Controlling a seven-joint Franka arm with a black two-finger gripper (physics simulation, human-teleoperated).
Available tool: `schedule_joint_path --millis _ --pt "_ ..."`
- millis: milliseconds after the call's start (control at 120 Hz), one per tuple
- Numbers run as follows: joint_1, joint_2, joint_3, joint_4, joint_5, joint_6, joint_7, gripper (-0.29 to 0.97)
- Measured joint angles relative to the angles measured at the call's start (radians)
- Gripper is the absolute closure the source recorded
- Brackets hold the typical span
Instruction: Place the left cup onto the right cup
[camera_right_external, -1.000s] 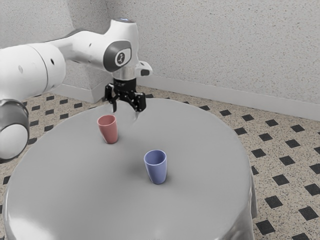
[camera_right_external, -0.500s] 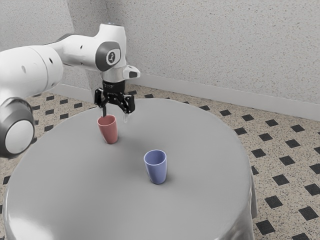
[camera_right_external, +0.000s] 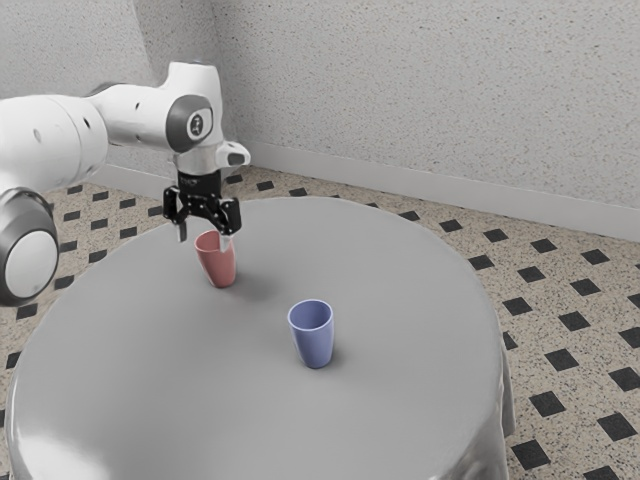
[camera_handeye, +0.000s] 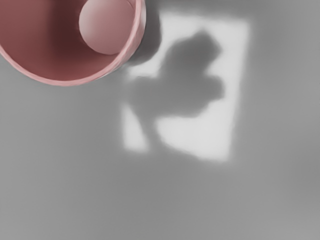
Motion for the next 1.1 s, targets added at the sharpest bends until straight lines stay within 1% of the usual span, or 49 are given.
schedule_joint_path --millis 183,567,667,808,917,1100 --pt "0.013 0.000 0.000 -0.048 -0.015 0.062 0.022 0.00" --pt "0.017 0.010 -0.007 -0.061 -0.020 0.129 0.048 0.00" --pt "0.038 0.031 -0.025 -0.031 -0.022 0.132 0.052 0.00" --pt "0.086 0.082 -0.075 0.058 -0.020 0.126 0.059 0.00" --pt "0.093 0.101 -0.082 0.102 -0.019 0.126 0.063 0.00" --pt "0.093 0.104 -0.083 0.114 -0.019 0.141 0.067 0.00"
